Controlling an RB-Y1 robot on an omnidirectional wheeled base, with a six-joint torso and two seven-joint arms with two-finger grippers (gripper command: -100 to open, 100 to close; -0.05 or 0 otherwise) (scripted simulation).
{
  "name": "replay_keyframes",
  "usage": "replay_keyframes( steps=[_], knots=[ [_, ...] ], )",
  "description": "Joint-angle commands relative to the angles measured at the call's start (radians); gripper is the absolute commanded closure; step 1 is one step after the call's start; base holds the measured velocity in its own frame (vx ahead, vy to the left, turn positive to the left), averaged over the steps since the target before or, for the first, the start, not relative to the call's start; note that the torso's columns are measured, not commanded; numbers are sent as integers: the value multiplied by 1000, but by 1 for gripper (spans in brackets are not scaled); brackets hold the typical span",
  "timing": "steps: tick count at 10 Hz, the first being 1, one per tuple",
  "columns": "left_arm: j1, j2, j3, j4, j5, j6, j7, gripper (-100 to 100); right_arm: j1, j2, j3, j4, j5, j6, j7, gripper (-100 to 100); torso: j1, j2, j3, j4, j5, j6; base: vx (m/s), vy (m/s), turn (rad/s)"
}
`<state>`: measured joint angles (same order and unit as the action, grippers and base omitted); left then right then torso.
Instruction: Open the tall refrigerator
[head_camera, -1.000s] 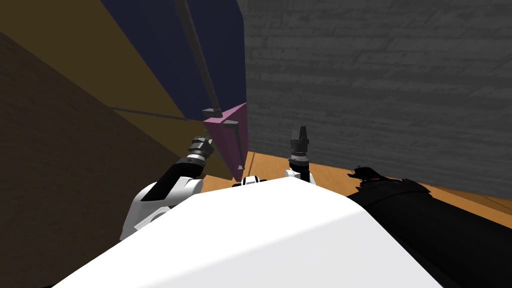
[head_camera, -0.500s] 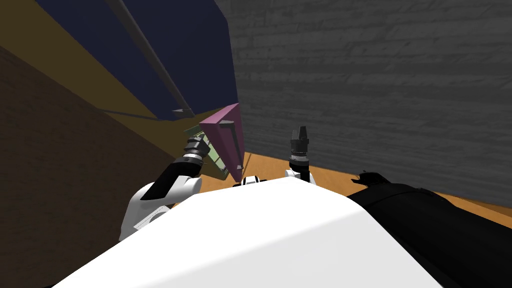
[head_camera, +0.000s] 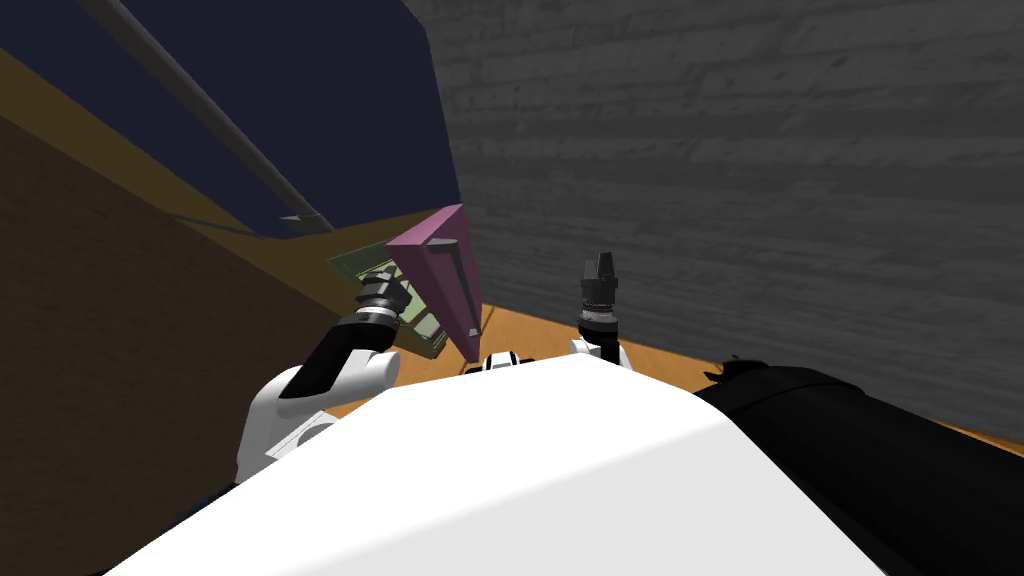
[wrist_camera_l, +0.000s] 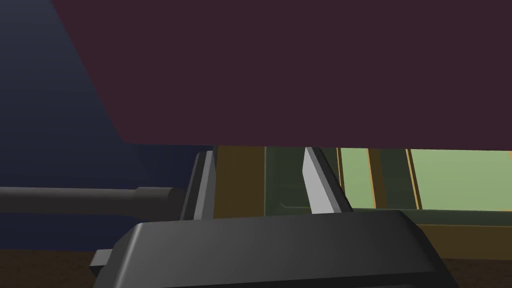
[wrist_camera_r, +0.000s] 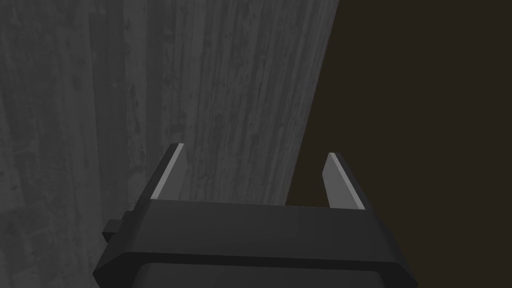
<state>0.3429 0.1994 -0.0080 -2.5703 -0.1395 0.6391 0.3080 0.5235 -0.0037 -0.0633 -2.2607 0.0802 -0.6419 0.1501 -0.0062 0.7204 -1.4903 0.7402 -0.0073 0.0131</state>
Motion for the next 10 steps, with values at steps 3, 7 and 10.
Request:
replay_keyframes(
  steps=[3, 7, 10],
  knots=[
    [1, -30, 28, -1, -41, -4, 11, 100, 0, 0, 0, 0, 0, 0, 0, 0, 9, 9, 8, -2, 7, -11, 35, -214, 99],
    [-8, -61, 67, -6, -84, -2, 23, 100, 0, 0, 0, 0, 0, 0, 0, 0, 1, 5, 4, -2, 3, -6, 69, -341, 92],
    [-18, -92, 105, -11, -127, -1, 35, 100, 0, 0, 0, 0, 0, 0, 0, 0, -1, 6, 4, 0, 0, -6, 99, -410, 120]
  ],
)
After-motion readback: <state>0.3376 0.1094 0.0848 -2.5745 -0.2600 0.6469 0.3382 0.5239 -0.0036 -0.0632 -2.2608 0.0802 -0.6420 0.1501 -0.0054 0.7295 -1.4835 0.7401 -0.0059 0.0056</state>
